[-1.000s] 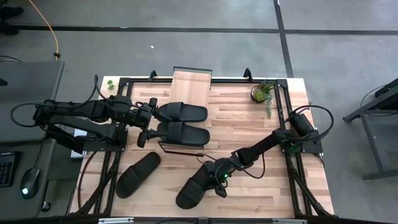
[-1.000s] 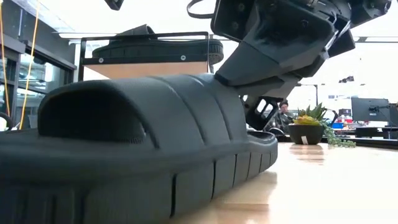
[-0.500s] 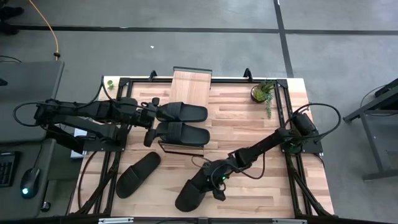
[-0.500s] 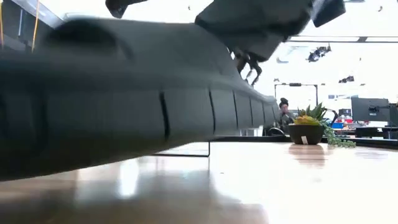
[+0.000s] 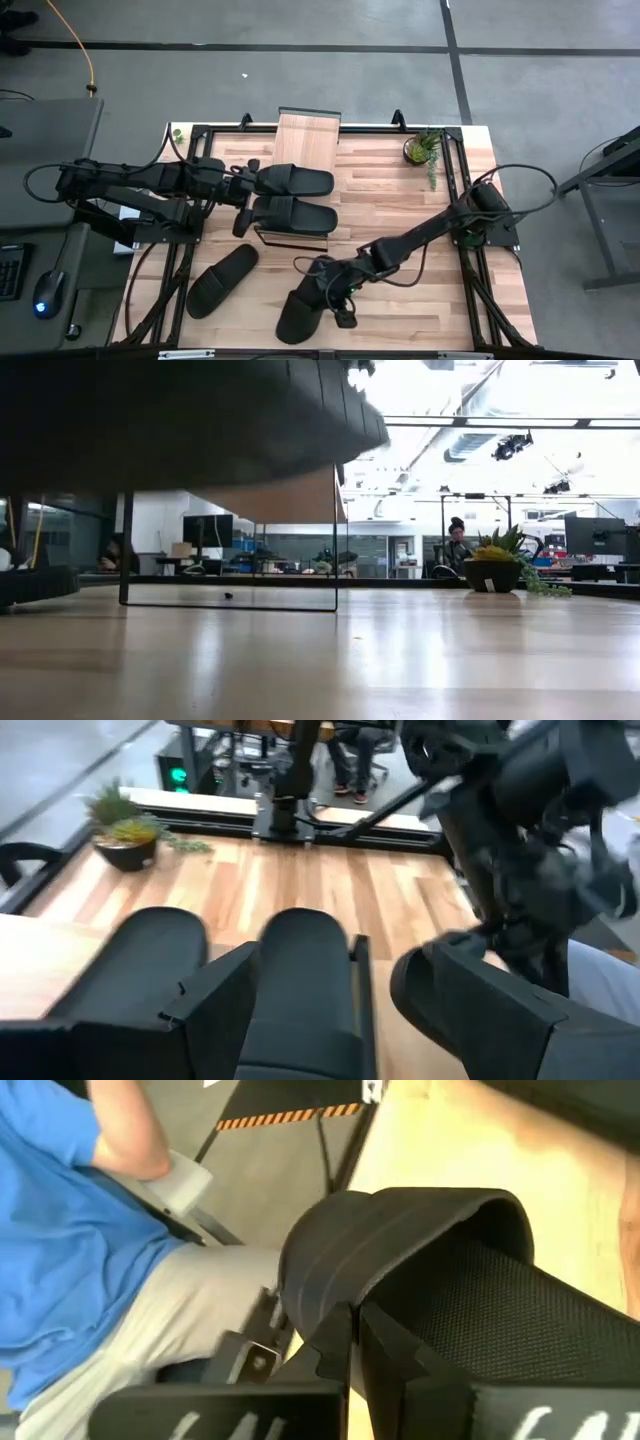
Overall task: Pick and place slides into the shelf
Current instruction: Put the right slipper on the shelf
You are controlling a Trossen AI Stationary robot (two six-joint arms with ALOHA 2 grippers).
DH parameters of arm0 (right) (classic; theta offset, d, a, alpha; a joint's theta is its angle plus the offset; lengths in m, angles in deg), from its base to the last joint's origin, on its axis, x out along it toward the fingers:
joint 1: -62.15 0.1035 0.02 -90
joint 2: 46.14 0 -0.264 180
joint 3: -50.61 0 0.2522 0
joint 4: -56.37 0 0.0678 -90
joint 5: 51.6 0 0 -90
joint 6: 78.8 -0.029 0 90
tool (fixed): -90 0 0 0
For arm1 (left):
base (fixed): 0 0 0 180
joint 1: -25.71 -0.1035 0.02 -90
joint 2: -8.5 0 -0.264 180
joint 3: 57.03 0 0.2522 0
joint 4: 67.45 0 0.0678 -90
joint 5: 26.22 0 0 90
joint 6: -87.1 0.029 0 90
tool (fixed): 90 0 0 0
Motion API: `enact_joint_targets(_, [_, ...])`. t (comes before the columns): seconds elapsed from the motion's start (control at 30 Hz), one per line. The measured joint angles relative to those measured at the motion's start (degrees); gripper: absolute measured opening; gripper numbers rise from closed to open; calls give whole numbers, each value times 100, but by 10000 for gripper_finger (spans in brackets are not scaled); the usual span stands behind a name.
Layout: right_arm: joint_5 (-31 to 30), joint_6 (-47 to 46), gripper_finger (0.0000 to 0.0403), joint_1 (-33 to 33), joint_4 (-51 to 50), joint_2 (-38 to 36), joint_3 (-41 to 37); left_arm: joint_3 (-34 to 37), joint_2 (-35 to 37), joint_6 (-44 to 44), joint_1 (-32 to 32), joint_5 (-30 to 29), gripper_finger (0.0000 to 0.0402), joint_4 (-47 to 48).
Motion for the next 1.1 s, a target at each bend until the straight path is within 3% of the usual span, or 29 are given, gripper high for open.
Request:
enact_joint_targets(0.2, [65,291,0,5,-863,0,811,4,-40,96,1,258,280,8])
enact_joint_targets(0.5, [302,751,0,-9,-1289,0,1670,4,-129,769,3,720,280,67])
enact_joint_targets(0.77, [380,1067,1,-7,-1701,-11,2304,3,-217,1478,3,772,280,-25])
enact_joint_targets(1.1, [-26,909,1,12,-2066,-10,2307,4,-250,1220,1,798,280,-107])
